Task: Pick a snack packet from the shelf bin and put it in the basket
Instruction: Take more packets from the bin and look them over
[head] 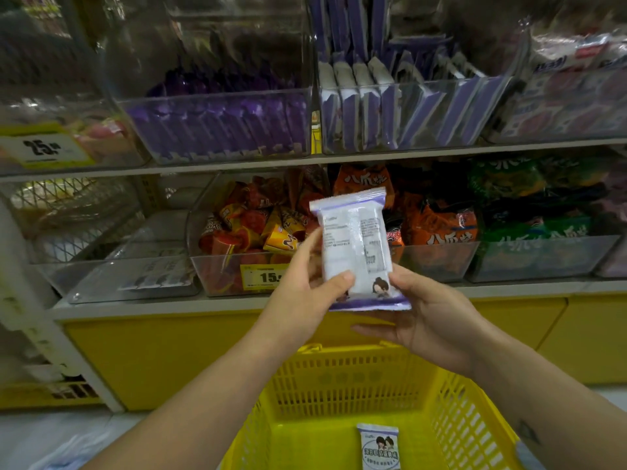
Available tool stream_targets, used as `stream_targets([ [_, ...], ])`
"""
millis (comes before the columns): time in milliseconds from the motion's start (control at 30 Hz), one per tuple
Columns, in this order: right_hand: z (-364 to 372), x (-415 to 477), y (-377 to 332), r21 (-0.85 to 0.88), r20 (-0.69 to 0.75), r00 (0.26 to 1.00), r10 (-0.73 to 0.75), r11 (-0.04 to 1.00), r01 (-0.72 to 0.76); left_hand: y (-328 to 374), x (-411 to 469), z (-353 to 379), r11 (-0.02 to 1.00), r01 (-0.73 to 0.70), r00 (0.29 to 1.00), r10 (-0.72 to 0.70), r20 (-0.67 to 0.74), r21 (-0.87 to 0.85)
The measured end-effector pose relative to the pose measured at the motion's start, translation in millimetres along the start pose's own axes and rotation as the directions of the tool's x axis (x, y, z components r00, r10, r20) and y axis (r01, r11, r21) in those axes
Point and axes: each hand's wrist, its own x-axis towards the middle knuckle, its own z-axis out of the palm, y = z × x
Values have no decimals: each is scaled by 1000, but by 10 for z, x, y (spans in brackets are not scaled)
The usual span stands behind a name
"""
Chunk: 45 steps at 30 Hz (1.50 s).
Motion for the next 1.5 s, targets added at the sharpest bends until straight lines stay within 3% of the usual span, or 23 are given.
stream_targets([
  [67,33,-16,-73,-165,-133,982,-134,980,111,123,21,60,993,-106,992,109,-57,41],
  [133,60,-77,-191,-412,-211,919,-334,883,227,275,64,111,984,-160,980,168,-105,82],
  [200,96,-177,-358,-703,-79,857,-509,638,314,462,144,157,978,-190,973,200,-114,89],
  [267,117,-247,-571,-916,73,834,-547,294,273,690,242,214,972,-223,969,229,-88,79],
  [333,134,-259,-812,-977,152,801,-579,35,211,942,336,298,967,-241,969,244,-31,86],
  [400,158,-252,-1079,-981,189,735,-651,-84,177,1177,423,387,967,-249,968,246,57,58],
  [567,155,-274,-1675,-927,222,537,-814,-5,375,1661,697,528,911,-409,886,382,262,52],
  [667,69,-227,-2030,-938,143,339,-930,-18,346,1840,1014,550,860,-485,853,425,302,158],
  [700,45,-200,-2141,-946,107,323,-940,3,323,1880,1145,545,809,-521,845,443,300,273],
  [800,-15,-111,-2443,-955,-5,392,-920,121,270,1934,1572,527,499,-525,842,423,334,689],
  [867,-49,-27,-2573,-967,-3,379,-925,99,233,1947,1809,554,377,-457,879,330,344,806],
  [1033,-100,238,-2760,-999,13,389,-921,1,34,1966,2196,659,220,-447,890,208,406,867],
  [1167,-140,447,-2878,-997,46,439,-897,-69,-36,1940,2260,612,9,-512,855,100,509,859],
  [1333,-110,692,-2959,-948,90,566,-820,-245,-205,1903,2248,327,-32,-508,848,154,506,861],
  [1500,-94,930,-2969,-914,45,577,-815,-267,-306,1803,2279,243,85,-497,859,187,476,864],
])
